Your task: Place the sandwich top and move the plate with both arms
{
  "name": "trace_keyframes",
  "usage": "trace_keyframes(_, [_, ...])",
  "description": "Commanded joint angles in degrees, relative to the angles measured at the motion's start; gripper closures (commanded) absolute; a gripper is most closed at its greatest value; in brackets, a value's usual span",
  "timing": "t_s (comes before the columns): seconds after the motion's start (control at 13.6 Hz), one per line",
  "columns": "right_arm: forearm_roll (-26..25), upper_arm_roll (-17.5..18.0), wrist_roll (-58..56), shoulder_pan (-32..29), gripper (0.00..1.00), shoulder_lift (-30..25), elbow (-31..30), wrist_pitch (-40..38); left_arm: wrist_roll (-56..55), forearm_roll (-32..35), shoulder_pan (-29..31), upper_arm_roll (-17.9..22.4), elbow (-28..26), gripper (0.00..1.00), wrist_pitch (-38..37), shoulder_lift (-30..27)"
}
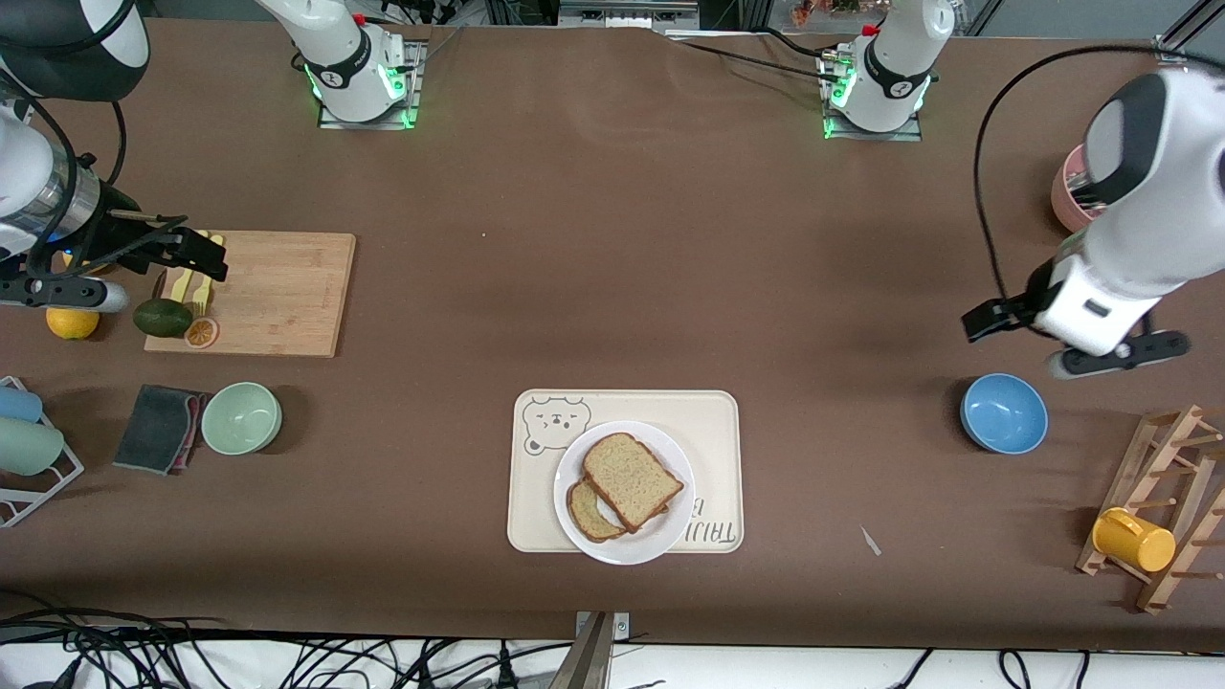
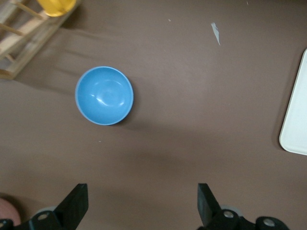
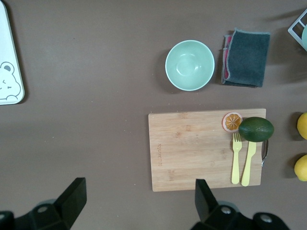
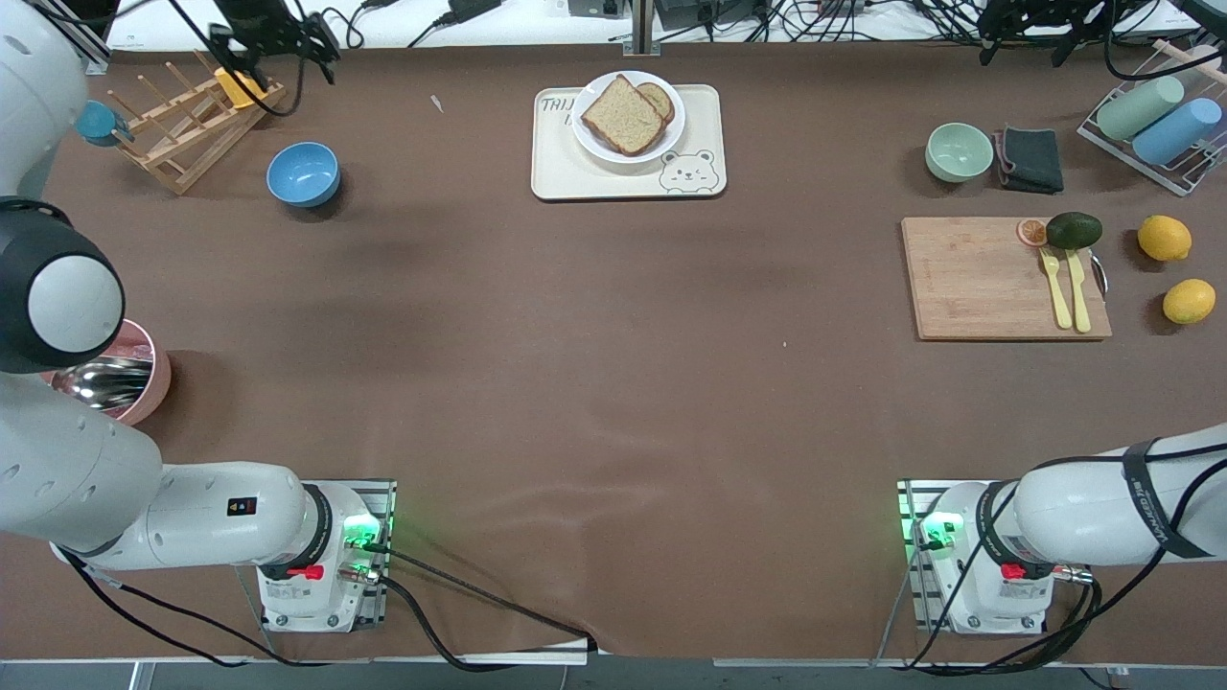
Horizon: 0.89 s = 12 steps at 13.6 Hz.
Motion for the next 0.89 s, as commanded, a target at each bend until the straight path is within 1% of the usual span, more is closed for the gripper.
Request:
trace_keyframes(0.0, [0.78,-0.02,-0.77,0.03,0.00,-0.54,-0.28,0.03,0.16,1.87,2.36,-0.53,3.14,0.00,-3.85,-1.40])
trace_keyframes(0.15, [0.78,-0.02,-0.77,0.03,0.00,-0.45,-0.28,0.12,0.42,1.35,3.25,-0.62,4.11,0.00,-4.90,-2.89])
trace_keyframes(0.52, [0.78,-0.02,-0.77,0.03,0.00,-0.36,-0.28,0.30,0.86,1.26,3.16,-0.97,4.02,0.00,-10.17,-6.84])
trace_keyframes(0.66, [0.78,-0.02,-0.77,0.03,0.00,-0.36,-0.28,0.38,0.86,0.91,3.25,-0.97,4.02,0.00,-10.44,-7.81])
trace_keyframes(0.81, [0.78,-0.11,-0.77,0.03,0.00,-0.28,-0.28,0.38,4.52,-0.84,3.34,-0.36,3.50,0.00,-10.71,-8.08])
